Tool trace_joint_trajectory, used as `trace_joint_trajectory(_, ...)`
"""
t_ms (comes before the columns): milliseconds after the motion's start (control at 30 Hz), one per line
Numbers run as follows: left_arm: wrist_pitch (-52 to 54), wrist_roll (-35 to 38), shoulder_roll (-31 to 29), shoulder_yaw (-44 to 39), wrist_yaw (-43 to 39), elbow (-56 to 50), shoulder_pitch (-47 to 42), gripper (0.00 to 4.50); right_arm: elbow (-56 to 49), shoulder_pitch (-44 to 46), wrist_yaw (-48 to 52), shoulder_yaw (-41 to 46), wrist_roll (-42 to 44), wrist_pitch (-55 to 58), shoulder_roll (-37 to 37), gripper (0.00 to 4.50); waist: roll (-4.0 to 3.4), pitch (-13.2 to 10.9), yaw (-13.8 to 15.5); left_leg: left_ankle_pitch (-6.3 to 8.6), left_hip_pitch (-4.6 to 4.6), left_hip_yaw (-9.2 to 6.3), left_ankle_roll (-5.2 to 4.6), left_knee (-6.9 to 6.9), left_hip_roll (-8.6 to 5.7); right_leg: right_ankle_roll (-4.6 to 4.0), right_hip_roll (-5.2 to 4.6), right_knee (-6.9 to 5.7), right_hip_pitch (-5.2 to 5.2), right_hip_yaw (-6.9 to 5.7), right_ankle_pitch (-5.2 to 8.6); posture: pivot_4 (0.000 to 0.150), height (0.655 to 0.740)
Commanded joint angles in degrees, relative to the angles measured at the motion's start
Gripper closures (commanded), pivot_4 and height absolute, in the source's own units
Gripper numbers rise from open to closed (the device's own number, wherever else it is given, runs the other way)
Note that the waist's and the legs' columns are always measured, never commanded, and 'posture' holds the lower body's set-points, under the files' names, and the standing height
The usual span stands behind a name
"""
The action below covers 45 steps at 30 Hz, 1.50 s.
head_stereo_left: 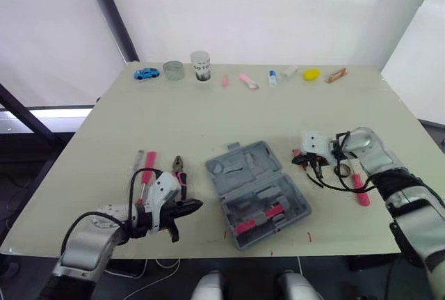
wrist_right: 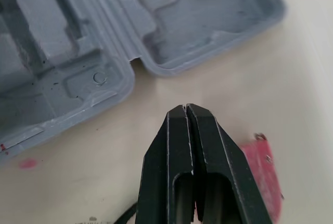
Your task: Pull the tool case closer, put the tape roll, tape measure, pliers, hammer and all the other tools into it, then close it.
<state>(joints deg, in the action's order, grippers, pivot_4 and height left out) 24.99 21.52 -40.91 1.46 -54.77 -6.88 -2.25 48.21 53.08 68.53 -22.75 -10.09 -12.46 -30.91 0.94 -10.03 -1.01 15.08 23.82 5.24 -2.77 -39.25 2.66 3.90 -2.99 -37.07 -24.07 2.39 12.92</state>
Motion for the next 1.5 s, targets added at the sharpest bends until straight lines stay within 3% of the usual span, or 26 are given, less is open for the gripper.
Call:
trace_joint_trajectory(33, 0.68, -1.65, 1.21, 2.10, 1.39, -0.79, -0.84, 4.50, 3.73, 2.99, -0.19, -1.22, -3.08, -3.15, 0.59, 4.48, 0.00, 0.00, 0.02, -0.07, 0.00, 0.00, 0.11, 0.00, 0.00, 0.00, 0.00, 0.00, 0.00, 0.00, 0.00, 0.150, 0.7400)
trace_joint_trajectory(300, 7.84, -5.10, 5.36, 7.24, 7.72, -4.88, -5.33, 4.50, 10.28, 6.63, -2.32, -4.56, -9.25, -5.78, 5.33, 4.48, 0.00, 0.00, 0.00, -0.14, -0.01, -0.03, 0.24, 0.00, -0.01, 0.00, 0.01, -0.08, 0.00, 0.00, -0.01, 0.150, 0.7400)
trace_joint_trajectory(767, 7.65, -6.95, 5.45, 8.59, 5.60, -0.22, -10.69, 4.50, 11.03, 4.92, 1.98, -4.60, -10.03, -8.55, 8.43, 4.48, 0.00, 0.01, -0.16, -0.20, -0.06, -0.14, 0.33, 0.00, -0.03, -0.02, 0.03, -0.21, 0.02, -0.05, 0.01, 0.150, 0.7400)
trace_joint_trajectory(1500, -7.73, -14.51, 7.72, 15.79, -9.49, 17.28, -21.21, 4.50, -17.24, -12.40, 10.39, 0.47, -2.21, 5.42, -2.33, 4.48, 0.01, 0.01, 0.48, -0.15, -0.01, -0.18, 0.24, -0.03, -0.05, -0.03, 0.06, -0.24, 0.03, -0.07, 0.03, 0.150, 0.7400)
